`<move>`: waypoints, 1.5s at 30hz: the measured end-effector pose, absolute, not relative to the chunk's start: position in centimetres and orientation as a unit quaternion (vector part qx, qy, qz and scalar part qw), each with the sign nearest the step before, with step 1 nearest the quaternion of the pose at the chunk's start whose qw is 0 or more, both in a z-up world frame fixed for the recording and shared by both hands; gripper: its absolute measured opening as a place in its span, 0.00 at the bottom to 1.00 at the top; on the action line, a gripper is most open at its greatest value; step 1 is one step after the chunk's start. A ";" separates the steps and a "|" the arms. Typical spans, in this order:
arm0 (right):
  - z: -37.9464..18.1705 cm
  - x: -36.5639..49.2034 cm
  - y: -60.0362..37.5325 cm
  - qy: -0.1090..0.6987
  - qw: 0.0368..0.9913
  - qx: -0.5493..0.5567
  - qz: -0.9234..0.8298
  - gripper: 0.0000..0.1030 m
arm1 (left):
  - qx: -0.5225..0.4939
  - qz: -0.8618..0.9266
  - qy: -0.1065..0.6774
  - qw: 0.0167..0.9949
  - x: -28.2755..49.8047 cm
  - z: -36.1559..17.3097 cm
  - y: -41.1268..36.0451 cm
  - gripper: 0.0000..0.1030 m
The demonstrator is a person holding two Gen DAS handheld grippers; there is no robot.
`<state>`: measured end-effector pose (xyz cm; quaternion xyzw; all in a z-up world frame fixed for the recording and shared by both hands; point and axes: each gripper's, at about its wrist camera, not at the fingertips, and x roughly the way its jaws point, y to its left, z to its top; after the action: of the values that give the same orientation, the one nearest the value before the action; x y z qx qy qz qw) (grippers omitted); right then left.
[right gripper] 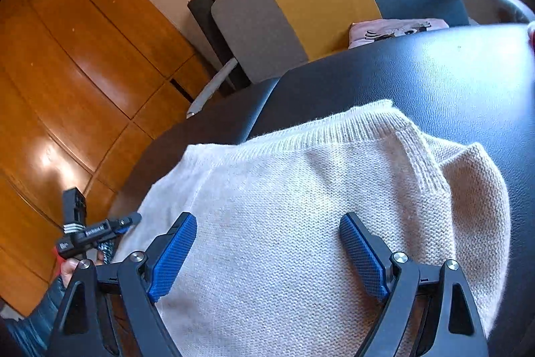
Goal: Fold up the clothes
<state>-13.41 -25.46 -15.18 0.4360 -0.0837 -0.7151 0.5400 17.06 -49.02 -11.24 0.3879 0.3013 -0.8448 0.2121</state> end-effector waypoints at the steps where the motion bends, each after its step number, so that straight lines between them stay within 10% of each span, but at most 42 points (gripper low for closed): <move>1: -15.3 -13.6 -25.2 -0.091 0.542 0.437 -0.712 0.86 | 0.389 -0.848 0.289 0.213 17.3 -11.0 -48.6 0.06; 21: -15.8 -12.6 -20.8 -0.123 0.571 0.422 -0.694 0.87 | 0.360 -0.830 0.402 0.138 28.5 -11.8 -45.3 0.27; 31: -15.0 -12.3 -21.8 -0.115 0.568 0.419 -0.699 0.89 | 0.356 -0.843 0.383 0.123 30.3 -10.6 -43.5 0.06; 45: -14.5 -11.2 -22.7 -0.075 0.563 0.410 -0.714 0.90 | 0.338 -0.842 0.387 0.161 32.6 -10.3 -43.0 0.12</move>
<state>-11.18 -22.73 -14.46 0.4098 -0.0745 -0.7142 0.5626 32.59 -43.00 -10.27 0.3379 0.3874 -0.8425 0.1611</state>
